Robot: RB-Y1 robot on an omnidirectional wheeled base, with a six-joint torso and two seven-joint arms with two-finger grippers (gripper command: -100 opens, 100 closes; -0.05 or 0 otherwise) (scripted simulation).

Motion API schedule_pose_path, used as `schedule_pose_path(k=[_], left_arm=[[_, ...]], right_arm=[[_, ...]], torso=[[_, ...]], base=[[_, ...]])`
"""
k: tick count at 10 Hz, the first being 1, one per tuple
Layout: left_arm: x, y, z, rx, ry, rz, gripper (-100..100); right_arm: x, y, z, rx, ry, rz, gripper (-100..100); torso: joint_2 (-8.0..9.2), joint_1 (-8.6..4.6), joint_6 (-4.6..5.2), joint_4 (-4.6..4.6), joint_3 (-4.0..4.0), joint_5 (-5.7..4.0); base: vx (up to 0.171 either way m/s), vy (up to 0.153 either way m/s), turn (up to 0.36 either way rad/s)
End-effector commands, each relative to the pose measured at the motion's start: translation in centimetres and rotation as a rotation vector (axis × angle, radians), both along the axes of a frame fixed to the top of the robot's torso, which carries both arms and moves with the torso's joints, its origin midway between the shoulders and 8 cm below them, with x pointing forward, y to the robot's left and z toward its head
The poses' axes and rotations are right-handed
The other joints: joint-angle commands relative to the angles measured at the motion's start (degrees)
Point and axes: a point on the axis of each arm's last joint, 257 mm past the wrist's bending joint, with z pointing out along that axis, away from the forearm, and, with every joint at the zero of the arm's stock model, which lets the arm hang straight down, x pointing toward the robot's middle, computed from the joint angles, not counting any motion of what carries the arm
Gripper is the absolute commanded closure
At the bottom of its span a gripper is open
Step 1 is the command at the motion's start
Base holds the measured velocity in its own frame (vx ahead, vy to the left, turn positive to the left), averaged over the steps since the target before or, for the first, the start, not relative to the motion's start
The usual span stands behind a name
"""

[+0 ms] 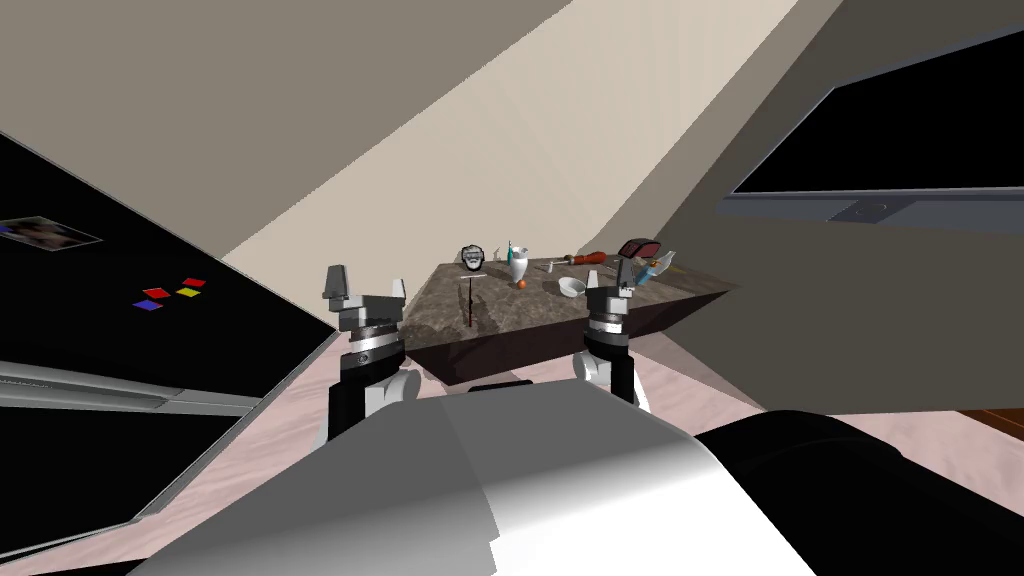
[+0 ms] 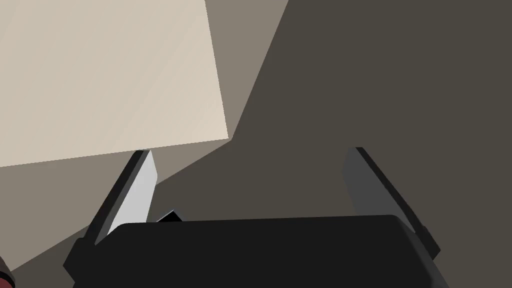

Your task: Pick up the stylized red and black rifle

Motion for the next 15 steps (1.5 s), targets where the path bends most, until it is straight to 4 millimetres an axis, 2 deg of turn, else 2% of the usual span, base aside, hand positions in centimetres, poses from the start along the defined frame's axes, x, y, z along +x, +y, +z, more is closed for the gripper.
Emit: schedule_pose_path(k=[1,5,9,10,12,13,14,15], left_arm=[[0.5,-0.6,-0.1,0.023,0.009,-0.027,-100],[3.1,-2.7,-1.2,0.070,0.058,-0.135,-100],[7.9,-4.2,-4.3,0.071,0.178,-0.257,-100],[7.9,-4.2,-4.3,0.071,0.178,-0.257,-100],[10.6,-4.4,-6.5,0.051,0.258,-0.309,-100],[11.0,-4.2,-7.1,0.048,0.276,-0.306,-100],[12.5,-4.1,-8.2,0.034,0.319,-0.329,-100],[12.7,-4.0,-8.7,0.031,0.335,-0.325,-100]], right_arm=[[0.0,0.0,0.0,0.000,0.000,0.000,0],[0.0,0.0,0.0,0.000,0.000,0.000,0],[0.0,0.0,0.0,0.000,0.000,0.000,0],[0.0,0.0,0.0,0.000,0.000,0.000,0],[0.0,0.0,0.0,0.000,0.000,0.000,0],[0.0,0.0,0.0,0.000,0.000,0.000,0],[0.0,0.0,0.0,0.000,0.000,0.000,0],[0.0,0.0,0.0,0.000,0.000,0.000,0]], torso=[[0.00,0.00,0.00,0.00,0.00,0.00],[0.10,-0.18,0.01,0.02,0.06,-0.04],[0.12,-0.27,0.01,0.02,0.07,-0.06],[0.11,-0.27,0.01,0.02,0.06,-0.06],[0.07,-0.14,0.00,0.01,0.04,-0.03],[0.06,-0.17,0.00,0.01,0.04,-0.04],[0.03,-0.16,0.00,0.01,0.02,-0.04],[-0.02,-0.16,0.00,0.00,-0.01,-0.04]], base=[[-0.013,-0.010,-0.004],[-0.031,-0.044,-0.006],[-0.038,-0.069,-0.004],[-0.023,-0.046,-0.002],[-0.024,-0.043,0.003],[-0.009,-0.044,0.002],[-0.001,-0.045,0.002],[0.000,-0.036,-0.001]])
